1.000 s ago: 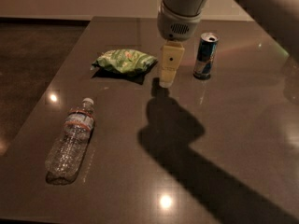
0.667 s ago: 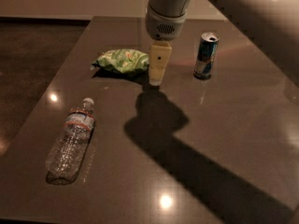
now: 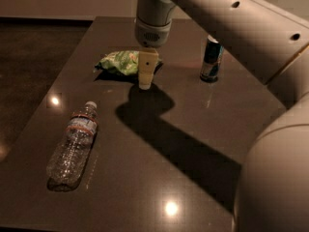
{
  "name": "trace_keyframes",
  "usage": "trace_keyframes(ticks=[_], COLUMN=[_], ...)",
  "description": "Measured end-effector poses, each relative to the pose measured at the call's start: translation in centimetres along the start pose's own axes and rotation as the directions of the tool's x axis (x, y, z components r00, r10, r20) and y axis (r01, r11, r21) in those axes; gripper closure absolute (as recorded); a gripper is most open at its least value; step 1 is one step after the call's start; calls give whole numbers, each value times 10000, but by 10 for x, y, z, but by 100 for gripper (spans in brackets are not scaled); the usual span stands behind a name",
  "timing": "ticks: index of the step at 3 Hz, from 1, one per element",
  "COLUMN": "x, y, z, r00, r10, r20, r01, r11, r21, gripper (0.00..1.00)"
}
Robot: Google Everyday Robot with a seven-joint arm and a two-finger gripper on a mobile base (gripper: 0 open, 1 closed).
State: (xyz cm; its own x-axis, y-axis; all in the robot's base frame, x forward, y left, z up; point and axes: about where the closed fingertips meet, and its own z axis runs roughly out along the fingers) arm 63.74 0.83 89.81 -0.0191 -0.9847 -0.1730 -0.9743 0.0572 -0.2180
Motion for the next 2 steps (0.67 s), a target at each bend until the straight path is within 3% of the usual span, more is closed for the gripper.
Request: trace_keyframes(ticks=[2], x=[-15], y=[-23], z=[37], r00=[9989], r10=[191], r20=[440], r01=[-165], r11=[9982], r21=[-583], gripper=[0])
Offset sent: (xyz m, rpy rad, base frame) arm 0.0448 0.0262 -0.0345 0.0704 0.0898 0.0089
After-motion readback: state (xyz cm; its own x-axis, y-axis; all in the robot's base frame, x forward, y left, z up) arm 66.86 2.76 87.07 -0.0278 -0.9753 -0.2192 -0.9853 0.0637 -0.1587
